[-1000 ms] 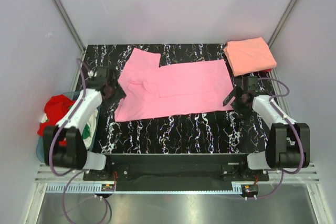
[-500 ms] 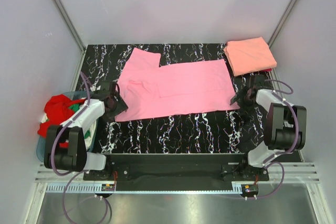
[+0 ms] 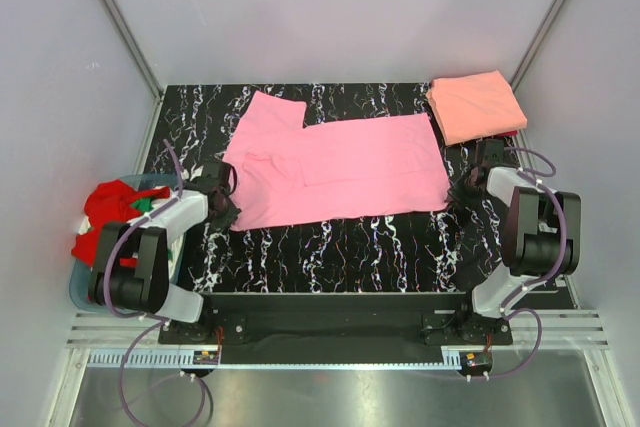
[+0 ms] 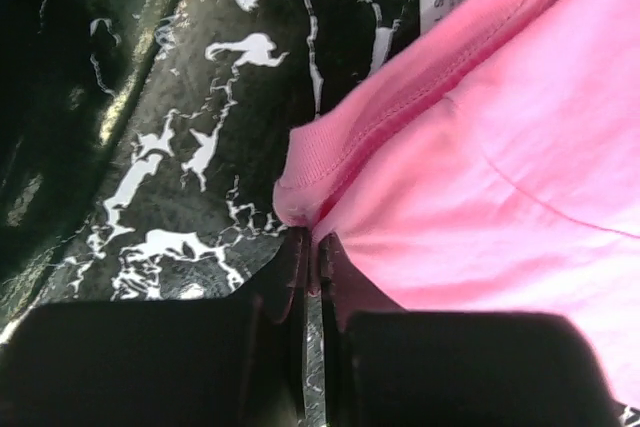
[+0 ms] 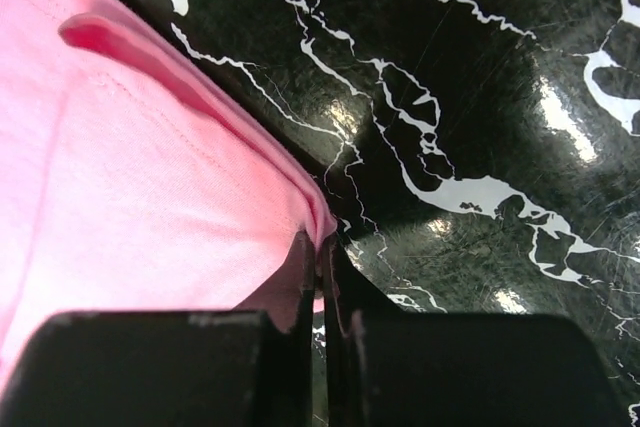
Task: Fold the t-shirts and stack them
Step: Fold the tshirt
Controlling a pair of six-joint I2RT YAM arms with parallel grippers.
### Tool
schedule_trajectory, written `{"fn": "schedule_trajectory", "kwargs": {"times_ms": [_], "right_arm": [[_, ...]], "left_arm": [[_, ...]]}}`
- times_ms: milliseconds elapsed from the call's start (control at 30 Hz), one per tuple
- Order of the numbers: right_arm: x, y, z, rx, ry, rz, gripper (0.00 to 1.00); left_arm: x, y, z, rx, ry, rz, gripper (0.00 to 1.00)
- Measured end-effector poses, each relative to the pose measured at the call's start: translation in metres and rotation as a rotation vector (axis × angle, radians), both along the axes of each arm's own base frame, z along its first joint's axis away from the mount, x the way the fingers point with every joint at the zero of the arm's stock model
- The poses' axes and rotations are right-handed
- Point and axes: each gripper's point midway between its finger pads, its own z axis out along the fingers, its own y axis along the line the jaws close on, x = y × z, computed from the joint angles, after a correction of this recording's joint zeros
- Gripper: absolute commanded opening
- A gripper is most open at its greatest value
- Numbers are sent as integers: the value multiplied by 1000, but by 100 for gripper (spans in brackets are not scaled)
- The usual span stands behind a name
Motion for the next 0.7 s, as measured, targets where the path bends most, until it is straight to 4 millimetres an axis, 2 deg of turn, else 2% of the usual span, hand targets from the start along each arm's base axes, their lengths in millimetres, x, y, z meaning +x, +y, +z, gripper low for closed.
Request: {"fn": "schedule_trajectory", "kwargs": {"times_ms": [100,200,300,467,700], "right_arm": [[-1,-2,0,-1,-2,-3,0],[-12,-5,2,-8,9,-9,0],[-35,-8,8,-17,36,-30,0],[-65,-10,32,-36,30,-72,0],[-96,-3,54,-9,25,-156,0]], "left_arm": [[1,-1,1,15,-6,-12,0],[-4,-1,6,20,-3,-16,0],[-12,0,24,16,-33,-17,0],[-24,-1,63,-12,-140,-11,0],[-66,-11,79,-48,-145,-31,1]]}}
